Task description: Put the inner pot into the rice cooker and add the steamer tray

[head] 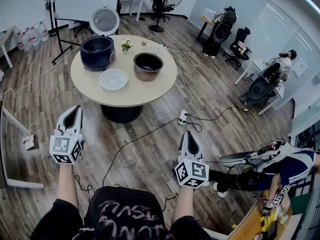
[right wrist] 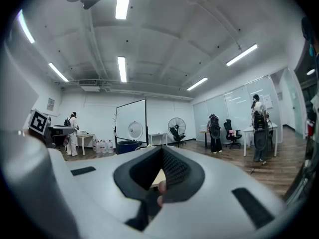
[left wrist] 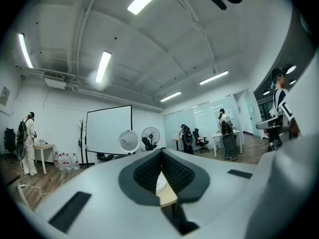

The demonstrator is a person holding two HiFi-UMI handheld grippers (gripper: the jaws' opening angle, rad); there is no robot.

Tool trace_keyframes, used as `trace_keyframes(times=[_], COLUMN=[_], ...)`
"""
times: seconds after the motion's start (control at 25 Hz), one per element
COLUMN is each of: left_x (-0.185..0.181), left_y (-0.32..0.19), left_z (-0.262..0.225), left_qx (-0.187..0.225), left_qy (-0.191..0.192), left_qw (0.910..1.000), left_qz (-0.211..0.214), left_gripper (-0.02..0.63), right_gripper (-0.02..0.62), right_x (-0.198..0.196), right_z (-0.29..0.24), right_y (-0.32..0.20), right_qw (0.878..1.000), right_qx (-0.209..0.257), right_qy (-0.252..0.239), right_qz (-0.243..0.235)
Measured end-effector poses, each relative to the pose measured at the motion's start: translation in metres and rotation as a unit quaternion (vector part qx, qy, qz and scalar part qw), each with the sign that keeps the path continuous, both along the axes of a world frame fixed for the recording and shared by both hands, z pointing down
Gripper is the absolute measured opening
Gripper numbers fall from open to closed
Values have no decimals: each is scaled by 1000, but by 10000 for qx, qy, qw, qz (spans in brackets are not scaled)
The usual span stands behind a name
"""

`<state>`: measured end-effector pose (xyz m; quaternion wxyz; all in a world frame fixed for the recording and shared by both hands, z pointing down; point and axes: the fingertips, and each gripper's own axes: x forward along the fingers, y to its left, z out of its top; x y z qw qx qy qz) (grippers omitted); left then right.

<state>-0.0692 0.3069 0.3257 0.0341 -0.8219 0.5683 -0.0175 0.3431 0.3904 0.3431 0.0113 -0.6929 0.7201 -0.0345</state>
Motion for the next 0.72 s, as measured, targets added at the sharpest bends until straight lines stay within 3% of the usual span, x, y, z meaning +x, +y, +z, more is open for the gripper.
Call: trace_keyframes(times=[0.4, 0.72], left_x=[1, -6], left_y=[4, 7], left_z=[9, 14], left_qx=[0, -40], left_qy=[-3, -64], left_qw=[9999, 9998], left_qz=[125, 170], left_gripper=[9, 9], right_gripper=[2, 5], right_x=[-16, -24], right_z=[4, 2], right_y=[10, 14], right_qw=[9987, 9999], right_qx=[-7, 148], right_qy=[507, 63], right_qz=[81, 15])
